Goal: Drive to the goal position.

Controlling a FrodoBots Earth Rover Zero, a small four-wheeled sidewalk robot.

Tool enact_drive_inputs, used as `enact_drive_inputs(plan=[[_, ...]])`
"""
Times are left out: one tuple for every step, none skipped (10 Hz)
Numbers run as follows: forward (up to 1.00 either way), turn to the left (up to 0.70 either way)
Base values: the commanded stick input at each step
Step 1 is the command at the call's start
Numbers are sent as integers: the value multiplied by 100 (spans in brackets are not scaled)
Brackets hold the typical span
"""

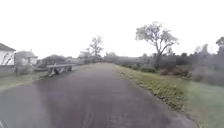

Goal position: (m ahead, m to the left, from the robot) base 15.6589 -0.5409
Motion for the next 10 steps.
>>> enact_drive_inputs(plan=[[70,0],[70,0],[70,0],[42,0],[0,0],[0,0],[0,0],[0,0],[0,0],[0,0]])
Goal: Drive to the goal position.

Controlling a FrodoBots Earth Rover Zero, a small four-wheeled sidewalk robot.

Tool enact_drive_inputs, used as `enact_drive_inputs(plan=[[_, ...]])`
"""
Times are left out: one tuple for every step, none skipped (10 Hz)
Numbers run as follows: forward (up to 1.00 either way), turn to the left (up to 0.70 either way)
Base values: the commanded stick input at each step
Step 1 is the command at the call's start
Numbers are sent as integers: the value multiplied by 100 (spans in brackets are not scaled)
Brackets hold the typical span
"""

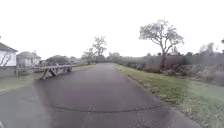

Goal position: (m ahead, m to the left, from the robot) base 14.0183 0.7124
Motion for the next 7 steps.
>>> enact_drive_inputs(plan=[[0,0],[0,0],[0,0],[70,0],[70,0],[70,0],[70,-29]])
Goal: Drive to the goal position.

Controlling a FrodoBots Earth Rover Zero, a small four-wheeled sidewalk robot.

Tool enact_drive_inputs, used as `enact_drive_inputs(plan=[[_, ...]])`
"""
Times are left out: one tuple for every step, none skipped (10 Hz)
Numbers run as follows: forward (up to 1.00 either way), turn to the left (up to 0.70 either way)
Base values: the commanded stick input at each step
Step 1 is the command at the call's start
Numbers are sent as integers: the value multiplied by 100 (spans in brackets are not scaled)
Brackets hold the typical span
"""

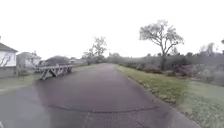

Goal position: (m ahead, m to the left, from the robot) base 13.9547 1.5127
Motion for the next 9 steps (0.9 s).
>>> enact_drive_inputs(plan=[[70,-35],[70,-35],[70,-19],[70,0],[70,0],[70,0],[70,0],[70,0],[70,0]])
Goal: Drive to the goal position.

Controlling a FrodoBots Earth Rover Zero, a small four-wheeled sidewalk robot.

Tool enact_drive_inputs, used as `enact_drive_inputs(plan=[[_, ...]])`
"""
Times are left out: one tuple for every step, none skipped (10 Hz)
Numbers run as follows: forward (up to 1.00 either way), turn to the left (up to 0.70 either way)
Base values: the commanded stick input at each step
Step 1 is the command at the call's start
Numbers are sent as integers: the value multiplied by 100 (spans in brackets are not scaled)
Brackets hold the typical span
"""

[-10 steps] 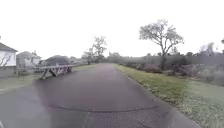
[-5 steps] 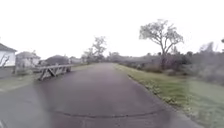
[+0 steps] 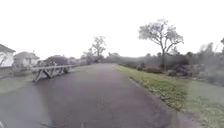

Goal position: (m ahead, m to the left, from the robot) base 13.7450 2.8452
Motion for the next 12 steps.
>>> enact_drive_inputs(plan=[[70,0],[70,0],[70,0],[70,0],[70,0],[70,0],[70,0],[70,0],[70,0],[70,0],[70,0],[70,0]])
